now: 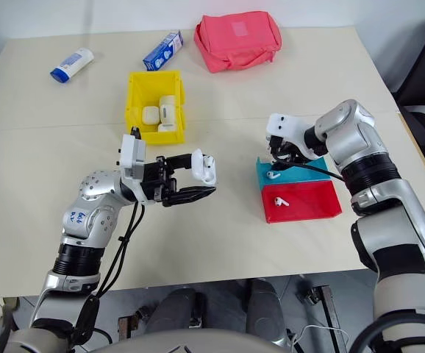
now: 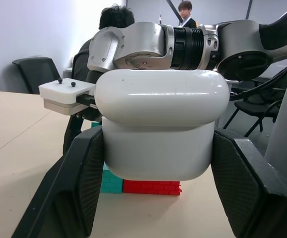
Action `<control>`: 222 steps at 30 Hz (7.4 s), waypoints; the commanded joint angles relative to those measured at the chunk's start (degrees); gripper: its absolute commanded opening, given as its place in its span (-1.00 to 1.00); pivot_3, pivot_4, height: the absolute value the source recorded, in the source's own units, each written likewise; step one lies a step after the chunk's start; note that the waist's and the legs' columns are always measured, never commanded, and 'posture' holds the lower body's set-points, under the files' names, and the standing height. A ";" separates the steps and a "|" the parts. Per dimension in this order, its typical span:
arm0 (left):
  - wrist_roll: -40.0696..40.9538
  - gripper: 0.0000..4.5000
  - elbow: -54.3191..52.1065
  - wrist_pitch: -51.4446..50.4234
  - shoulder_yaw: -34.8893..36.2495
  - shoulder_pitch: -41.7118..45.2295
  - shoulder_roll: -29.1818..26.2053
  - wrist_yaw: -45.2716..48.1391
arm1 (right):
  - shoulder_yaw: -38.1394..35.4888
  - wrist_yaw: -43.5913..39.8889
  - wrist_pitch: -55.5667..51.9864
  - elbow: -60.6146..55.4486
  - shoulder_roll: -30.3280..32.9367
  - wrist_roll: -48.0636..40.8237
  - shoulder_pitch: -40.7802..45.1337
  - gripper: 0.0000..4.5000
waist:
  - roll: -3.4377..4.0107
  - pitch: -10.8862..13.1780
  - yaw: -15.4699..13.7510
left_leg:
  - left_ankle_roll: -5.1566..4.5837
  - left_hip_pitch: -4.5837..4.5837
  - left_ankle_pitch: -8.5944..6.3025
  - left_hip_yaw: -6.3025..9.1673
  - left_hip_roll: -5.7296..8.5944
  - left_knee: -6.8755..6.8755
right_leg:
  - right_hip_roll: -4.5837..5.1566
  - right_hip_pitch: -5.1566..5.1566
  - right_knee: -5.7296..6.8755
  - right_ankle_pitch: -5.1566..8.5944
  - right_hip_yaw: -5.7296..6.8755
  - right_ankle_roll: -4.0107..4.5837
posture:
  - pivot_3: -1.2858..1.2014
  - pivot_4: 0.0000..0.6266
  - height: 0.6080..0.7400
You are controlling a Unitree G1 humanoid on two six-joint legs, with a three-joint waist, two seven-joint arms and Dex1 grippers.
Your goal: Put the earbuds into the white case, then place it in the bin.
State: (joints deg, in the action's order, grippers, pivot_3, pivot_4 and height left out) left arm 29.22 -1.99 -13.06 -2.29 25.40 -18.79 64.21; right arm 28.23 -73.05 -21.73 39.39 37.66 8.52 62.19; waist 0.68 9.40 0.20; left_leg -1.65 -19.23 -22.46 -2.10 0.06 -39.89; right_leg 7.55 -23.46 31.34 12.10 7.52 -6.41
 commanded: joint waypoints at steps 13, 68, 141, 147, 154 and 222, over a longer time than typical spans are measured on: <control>1.44 0.24 -3.72 0.59 1.05 -1.10 -0.66 -0.86 | -1.82 -1.81 5.30 4.05 -1.09 2.71 2.45 -0.09 | 0.01 0.00 0.03 | 0.01 0.01 0.00 0.00 0.00 0.00 | 0.00 0.00 0.03 0.01 0.00 0.01 | 0.03 -0.52 1.00; -2.73 0.24 26.29 10.74 -2.13 18.37 6.07 15.79 | -60.64 51.28 -70.77 -74.19 -25.57 -75.99 -28.04 -0.80 | 0.06 -0.05 -1.21 | -0.04 0.01 -0.02 -0.03 0.03 -0.01 | 0.04 -0.13 0.26 0.04 -0.05 0.07 | 0.03 -0.52 1.00; -0.23 0.24 22.62 14.62 1.47 16.28 7.60 16.37 | -29.36 73.94 -28.89 -65.26 5.43 -103.42 -46.50 -0.80 | -0.03 -0.04 -1.74 | -0.40 -0.36 -0.12 0.01 -0.24 0.02 | 0.15 -0.10 -0.55 -0.21 -0.02 0.20 | 0.03 -0.52 1.00; 0.06 0.24 22.59 14.18 1.33 16.48 7.76 17.47 | -27.86 66.04 -32.16 -62.84 8.14 -98.18 -42.80 -0.80 | -0.03 -0.04 -1.71 | -0.40 -0.36 -0.13 0.00 -0.27 0.03 | 0.16 -0.12 -0.58 -0.21 0.02 0.21 | 0.03 -0.52 1.00; 0.06 0.24 21.58 13.93 1.11 15.94 7.83 17.61 | -27.87 63.16 -33.79 -61.12 7.66 -95.80 -41.11 -0.80 | -0.04 -0.04 -1.77 | -0.38 -0.40 -0.12 0.03 -0.30 0.04 | 0.21 -0.13 -0.62 -0.23 0.03 0.23 | 0.03 -0.52 1.00; 0.22 0.24 19.87 14.42 1.36 13.69 8.05 19.47 | -32.23 68.47 -33.30 -65.88 6.15 -102.35 -43.11 -0.11 | -0.04 -0.04 -1.79 | -0.35 -0.48 -0.13 0.04 -0.34 0.04 | 0.13 -0.15 -0.75 -0.32 0.10 0.29 | 0.03 -0.52 1.00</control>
State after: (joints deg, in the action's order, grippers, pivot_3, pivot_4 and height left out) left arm 26.77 20.88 1.03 -1.61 37.48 -11.43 83.65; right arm -3.52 -6.02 -54.05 -25.73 42.57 -94.48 19.28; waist 0.64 9.36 -1.59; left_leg -2.00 -19.71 -22.58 -2.06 -0.28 -39.84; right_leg 7.68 -23.61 30.58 11.78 7.62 -6.11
